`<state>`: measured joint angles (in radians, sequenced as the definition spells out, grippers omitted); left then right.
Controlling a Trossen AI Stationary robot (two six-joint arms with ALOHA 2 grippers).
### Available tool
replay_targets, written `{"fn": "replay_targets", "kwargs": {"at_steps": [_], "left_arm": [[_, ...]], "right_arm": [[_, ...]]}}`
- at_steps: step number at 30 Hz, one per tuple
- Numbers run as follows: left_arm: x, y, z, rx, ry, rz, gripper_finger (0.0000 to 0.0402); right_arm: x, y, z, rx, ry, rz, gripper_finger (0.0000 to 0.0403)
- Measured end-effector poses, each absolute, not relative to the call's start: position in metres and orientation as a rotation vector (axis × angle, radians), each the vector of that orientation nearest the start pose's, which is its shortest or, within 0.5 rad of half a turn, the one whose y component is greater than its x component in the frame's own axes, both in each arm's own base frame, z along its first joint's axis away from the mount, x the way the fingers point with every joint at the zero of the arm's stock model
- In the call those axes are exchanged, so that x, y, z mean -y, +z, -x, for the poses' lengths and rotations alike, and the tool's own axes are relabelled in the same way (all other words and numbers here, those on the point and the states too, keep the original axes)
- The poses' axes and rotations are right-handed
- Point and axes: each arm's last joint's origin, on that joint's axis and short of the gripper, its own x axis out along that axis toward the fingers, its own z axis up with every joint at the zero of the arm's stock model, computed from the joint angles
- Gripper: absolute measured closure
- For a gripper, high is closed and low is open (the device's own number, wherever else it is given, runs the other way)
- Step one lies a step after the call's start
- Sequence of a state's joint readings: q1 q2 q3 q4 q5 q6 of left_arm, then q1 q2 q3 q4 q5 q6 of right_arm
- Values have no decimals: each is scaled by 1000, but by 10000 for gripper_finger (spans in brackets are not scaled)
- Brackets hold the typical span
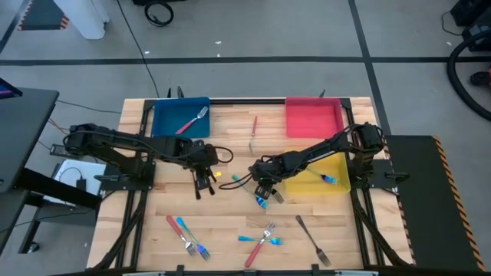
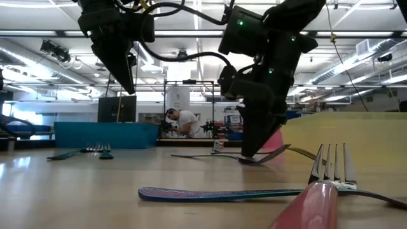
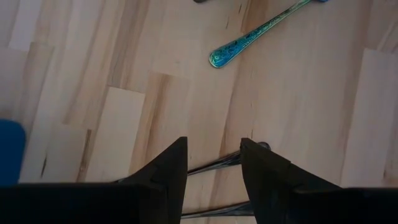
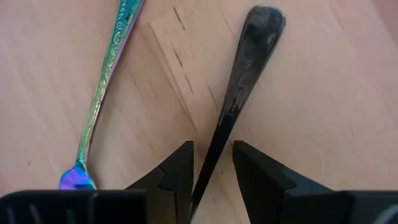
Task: Sort silverware by color (type)
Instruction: Put the center black fork into the red bin
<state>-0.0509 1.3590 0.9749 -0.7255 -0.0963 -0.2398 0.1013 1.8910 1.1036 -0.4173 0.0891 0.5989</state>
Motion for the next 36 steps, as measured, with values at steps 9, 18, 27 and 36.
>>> {"fn": "replay_targets", "kwargs": {"at_steps": [9,18,27,36], "left_arm": [[10,239,-257,-1095,173,133,256],[10,239,-257,-1096,173,133,256],[10,239,-256,-1101,174,132,256],[10,238,-256,-1105,174,132,256]], "right_arm": [[-33,135,-350,-1158,-321,-360,308],[-22,139,-356,-1120,-234,-374,381],[-17,156,-360,-1045,-171,-420,391],[-10,249,-344,-887,-169,-243,390]]}}
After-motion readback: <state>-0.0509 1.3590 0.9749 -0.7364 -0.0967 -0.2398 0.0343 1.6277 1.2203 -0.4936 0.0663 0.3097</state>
